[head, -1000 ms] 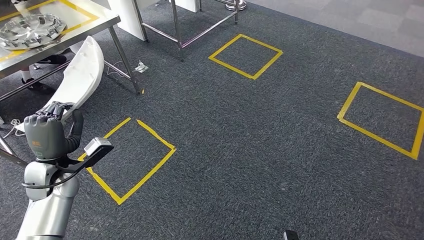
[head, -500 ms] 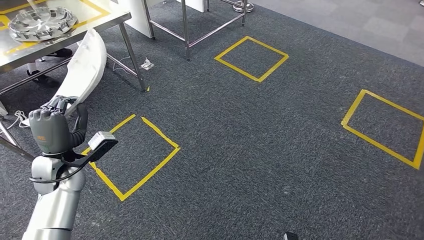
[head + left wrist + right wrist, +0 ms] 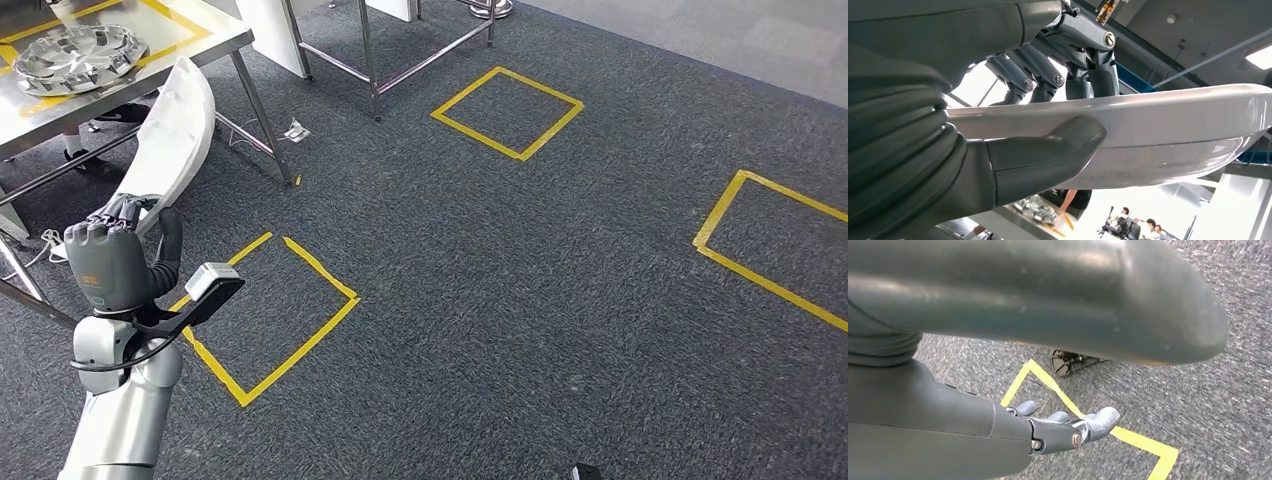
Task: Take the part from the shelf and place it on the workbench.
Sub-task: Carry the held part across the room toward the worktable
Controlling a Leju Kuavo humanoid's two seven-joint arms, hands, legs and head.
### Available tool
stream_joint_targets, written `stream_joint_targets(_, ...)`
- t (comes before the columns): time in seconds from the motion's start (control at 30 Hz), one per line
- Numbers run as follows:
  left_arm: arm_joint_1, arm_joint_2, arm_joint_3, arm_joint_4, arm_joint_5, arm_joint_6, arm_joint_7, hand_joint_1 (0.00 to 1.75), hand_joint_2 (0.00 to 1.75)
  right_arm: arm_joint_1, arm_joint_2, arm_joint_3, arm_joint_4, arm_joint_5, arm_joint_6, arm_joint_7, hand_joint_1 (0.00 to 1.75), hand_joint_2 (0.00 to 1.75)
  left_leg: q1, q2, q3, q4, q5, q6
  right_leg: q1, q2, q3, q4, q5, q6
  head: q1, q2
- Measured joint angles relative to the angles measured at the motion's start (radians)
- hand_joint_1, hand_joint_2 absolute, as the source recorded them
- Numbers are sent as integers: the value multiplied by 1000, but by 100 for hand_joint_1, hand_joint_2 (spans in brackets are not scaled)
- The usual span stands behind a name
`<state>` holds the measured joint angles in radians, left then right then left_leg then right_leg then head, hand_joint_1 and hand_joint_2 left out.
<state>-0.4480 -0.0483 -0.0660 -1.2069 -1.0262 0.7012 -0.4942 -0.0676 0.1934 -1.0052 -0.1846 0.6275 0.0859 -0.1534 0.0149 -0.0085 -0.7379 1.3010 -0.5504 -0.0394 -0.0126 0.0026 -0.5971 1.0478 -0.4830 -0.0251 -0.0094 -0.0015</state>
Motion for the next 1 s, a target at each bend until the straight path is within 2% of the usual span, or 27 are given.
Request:
stream_joint_targets(0.07, 7, 0, 0, -13, 0, 0, 0, 175, 175, 0, 0, 0, 0, 1, 0, 0, 0, 0, -5, 3, 48, -120, 75, 14, 3, 0, 11, 0, -8, 1, 0, 0)
stream_joint_targets(0.1, 7, 0, 0, -19, 1, 0, -1, 175, 175, -1, 1, 0, 0, 1, 0, 0, 0, 0, -10, 7, 76, -184, 99, 22, 6, -1, 15, 1, -12, 4, 0, 0)
stream_joint_targets(0.13, 8, 0, 0, -24, 2, 0, -1, 175, 175, -1, 2, 0, 0, 1, 0, 0, 0, 0, -15, 10, 98, -230, 111, 29, 6, -1, 16, 1, -14, 9, 0, 0)
stream_joint_targets(0.2, 10, 0, 0, -32, 3, 0, -1, 175, 175, -2, 3, 0, 0, 1, 1, 0, 0, 0, -23, 11, 113, -257, 105, 37, 5, -4, 16, -2, -17, 21, 1, 0)
stream_joint_targets(0.3, 12, -1, 0, -41, 3, 0, -1, 175, 175, -2, 3, 0, 0, 1, 1, 0, 0, 0, -17, 5, 128, -273, 105, 49, 5, -7, 18, 11, -31, 38, 2, 0)
stream_joint_targets(0.33, 11, -1, 0, -43, 3, 0, -1, 175, 175, -2, 3, 0, 0, 1, 1, 0, 0, 0, -13, 4, 135, -278, 105, 53, 5, -7, 3, 45, -48, 43, 4, 0)
stream_joint_targets(0.37, 11, -2, 1, -45, 4, 0, -1, 175, 175, -2, 3, 0, 0, 1, 1, 1, 0, 0, -11, 4, 141, -280, 103, 57, 3, -6, -26, 100, -70, 46, 5, 0)
stream_joint_targets(0.43, 14, -2, 1, -43, 7, 0, -4, 175, 175, -1, 3, 0, 0, 1, 0, 6, 0, 0, -11, 3, 144, -277, 95, 62, 2, -5, -106, 230, -112, 52, 6, 0)
stream_joint_targets(0.47, 17, -2, 1, -43, 8, 0, -6, 175, 175, -1, 3, 0, 0, 2, 0, 9, 0, 0, -11, 2, 145, -275, 91, 62, 2, -5, -134, 265, -112, 53, 7, 0)
stream_joint_targets(0.5, 20, -2, 1, -42, 9, 0, -9, 175, 175, 0, 2, 0, 0, 2, -1, 11, 0, 0, -11, 0, 148, -272, 87, 62, 2, -5, -143, 263, -93, 54, 7, 0)
stream_joint_targets(0.53, 23, -2, 1, -42, 9, 0, -12, 175, 175, 1, 2, 0, 0, 3, -1, 13, 0, 0, -11, -2, 151, -269, 81, 60, 1, -5, -131, 220, -57, 53, 8, 0)
stream_joint_targets(0.57, 24, -3, 2, -42, 9, 0, -16, 175, 175, 1, 1, 0, 0, 5, -1, 14, 0, 0, -11, -3, 155, -266, 76, 57, 1, -5, -104, 149, -15, 51, 8, 0)
stream_joint_targets(0.6, 25, -3, 5, -42, 9, 0, -21, 175, 175, 0, 0, 0, 0, 6, 0, 14, 0, 0, -13, -4, 158, -262, 69, 52, 3, -4, -74, 83, 13, 48, 8, 0)
stream_joint_targets(0.63, 25, -3, 8, -42, 9, 0, -25, 175, 175, -1, 0, 0, 0, 8, 0, 14, 0, 0, -14, -6, 159, -260, 64, 46, 3, -4, -51, 33, 30, 43, 7, 0)
stream_joint_targets(0.67, 26, -3, 11, -42, 10, 0, -29, 175, 175, -1, 0, 0, 0, 10, 2, 14, 0, 0, -16, -7, 159, -259, 61, 41, 5, -3, -39, 7, 33, 38, 7, 0)
stream_joint_targets(0.77, 28, -3, 17, -43, 11, 0, -33, 175, 175, -1, 0, 0, 0, 17, 7, 15, 0, 0, -17, -7, 162, -262, 55, 25, 6, -2, -32, -1, 26, 19, 7, 0)
stream_joint_targets(0.83, 28, -2, 18, -44, 12, 0, -35, 175, 175, -1, -1, 0, 0, 20, 8, 15, 0, 0, -15, -3, 145, -220, 31, 14, 2, -3, -22, -8, 24, 6, 5, 0)
stream_joint_targets(0.87, 29, -2, 19, -45, 12, 0, -35, 175, 175, -1, -1, 0, 0, 20, 9, 15, 0, 0, -14, -2, 118, -168, 8, 10, 1, -4, -17, -10, 21, 1, 4, 0)
stream_joint_targets(0.93, 33, -2, 20, -43, 13, 0, -35, 175, 175, -1, -1, 0, 0, 21, 9, 15, 0, 0, -12, -1, 43, -35, -39, 5, 1, -3, -9, -10, 14, -4, 3, 0)
stream_joint_targets(0.97, 37, -2, 20, -43, 13, 0, -35, 175, 175, 0, -1, 0, 0, 21, 9, 15, 0, 0, -12, 0, 13, 9, -44, 4, 2, -3, -5, -10, 10, -4, 3, 0)
stream_joint_targets(1.0, 40, -2, 21, -42, 13, 0, -35, 175, 175, 1, -1, 0, 0, 21, 9, 15, 0, 0, -11, 0, 0, 17, -28, 4, 1, -3, 1, -10, 5, -3, 3, 0)
